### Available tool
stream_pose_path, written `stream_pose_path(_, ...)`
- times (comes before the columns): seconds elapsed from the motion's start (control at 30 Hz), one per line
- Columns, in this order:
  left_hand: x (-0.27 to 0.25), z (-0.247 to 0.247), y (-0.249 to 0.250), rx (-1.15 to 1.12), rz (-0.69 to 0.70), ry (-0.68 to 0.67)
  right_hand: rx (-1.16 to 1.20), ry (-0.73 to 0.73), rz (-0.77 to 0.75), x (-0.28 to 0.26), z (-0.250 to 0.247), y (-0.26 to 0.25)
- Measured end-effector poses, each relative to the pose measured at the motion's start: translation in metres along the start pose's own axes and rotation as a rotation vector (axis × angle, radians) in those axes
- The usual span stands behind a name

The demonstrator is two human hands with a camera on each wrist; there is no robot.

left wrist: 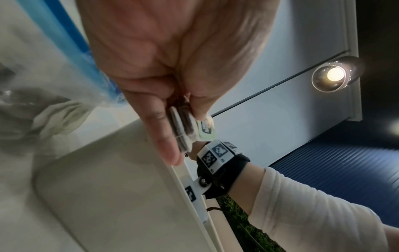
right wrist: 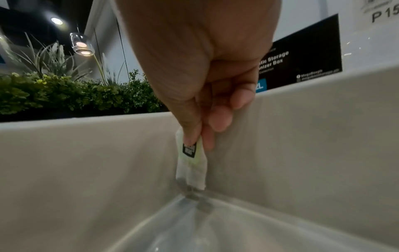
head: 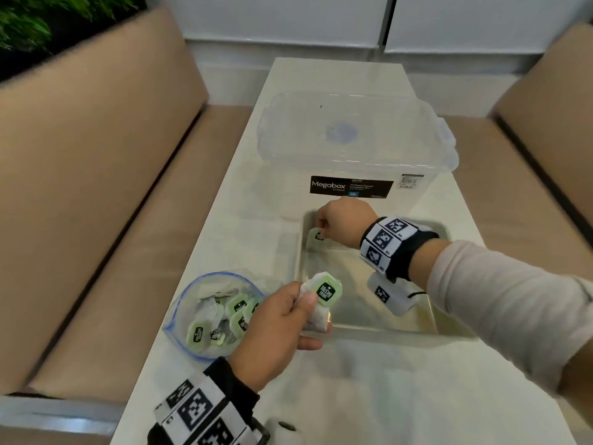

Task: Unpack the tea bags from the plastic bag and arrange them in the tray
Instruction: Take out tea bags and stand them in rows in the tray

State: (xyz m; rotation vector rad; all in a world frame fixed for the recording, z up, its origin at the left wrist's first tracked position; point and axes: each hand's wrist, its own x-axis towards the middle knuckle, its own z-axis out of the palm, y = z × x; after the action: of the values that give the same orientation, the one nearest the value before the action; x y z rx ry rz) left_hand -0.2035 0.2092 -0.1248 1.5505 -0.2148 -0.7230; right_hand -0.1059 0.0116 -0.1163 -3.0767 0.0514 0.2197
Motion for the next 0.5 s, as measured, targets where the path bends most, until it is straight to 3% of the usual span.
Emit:
stream_pose_path(0.27,0.006,0.001,0.005,-0.003,0.014,0.01,-0.189,-0.037,-0.021,0.003,0.008,-0.007)
stream_pose_path(0.5,0.018,0.004,0.013,-0.002,0.036,0.022,-0.221,-0.018,-0.004,-0.002,0.012,-0.01)
